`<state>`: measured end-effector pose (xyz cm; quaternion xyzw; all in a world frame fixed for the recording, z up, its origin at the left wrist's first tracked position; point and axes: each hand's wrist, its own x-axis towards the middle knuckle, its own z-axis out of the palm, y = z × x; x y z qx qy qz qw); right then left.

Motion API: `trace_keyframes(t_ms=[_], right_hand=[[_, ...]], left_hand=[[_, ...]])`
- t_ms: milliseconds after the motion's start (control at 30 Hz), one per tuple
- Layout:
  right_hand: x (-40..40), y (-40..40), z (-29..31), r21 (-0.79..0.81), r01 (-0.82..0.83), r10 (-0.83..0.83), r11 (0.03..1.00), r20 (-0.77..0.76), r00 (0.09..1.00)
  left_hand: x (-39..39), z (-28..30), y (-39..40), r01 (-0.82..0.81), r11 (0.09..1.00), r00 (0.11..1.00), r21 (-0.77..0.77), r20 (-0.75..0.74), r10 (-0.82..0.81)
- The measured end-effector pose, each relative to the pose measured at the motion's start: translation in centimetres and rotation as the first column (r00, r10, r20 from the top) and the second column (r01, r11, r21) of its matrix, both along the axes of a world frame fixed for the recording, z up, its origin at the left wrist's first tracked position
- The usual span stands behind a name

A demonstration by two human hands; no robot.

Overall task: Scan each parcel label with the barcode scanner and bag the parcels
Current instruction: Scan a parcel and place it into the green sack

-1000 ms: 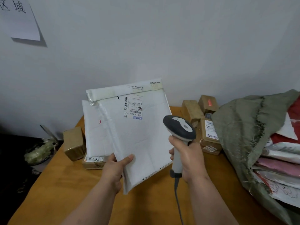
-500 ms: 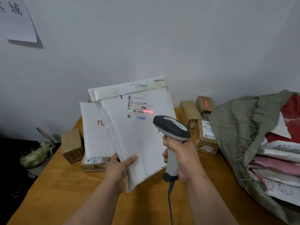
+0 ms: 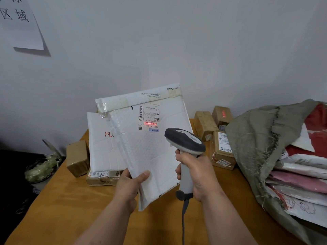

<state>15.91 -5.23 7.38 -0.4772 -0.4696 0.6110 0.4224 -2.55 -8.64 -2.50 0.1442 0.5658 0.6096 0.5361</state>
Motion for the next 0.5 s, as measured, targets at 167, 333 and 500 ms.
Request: trace_keyframes(t_ms=[167, 333, 500], right_hand=[[1.0, 0.0, 0.0, 0.011, -0.019, 0.019, 1.000, -0.005, 1.000], [2.0, 0.0, -0.1, 0.030, -0.034, 0.034, 0.999, -0.008, 0.999], [3.0, -0.3, -0.1, 0.041, -0.049, 0.050, 0.998, -0.017, 0.999]], left_hand=[[1.1, 0.2, -0.4, -0.007, 1.000, 1.000, 0.005, -0.004, 0.007], [2.2, 0.7, -0.8, -0.010, 1.000, 1.000, 0.022, -0.017, 0.010], [3.3, 0.8, -1.4, -0.004, 0.999, 0.999, 0.041, -0.038, 0.005]])
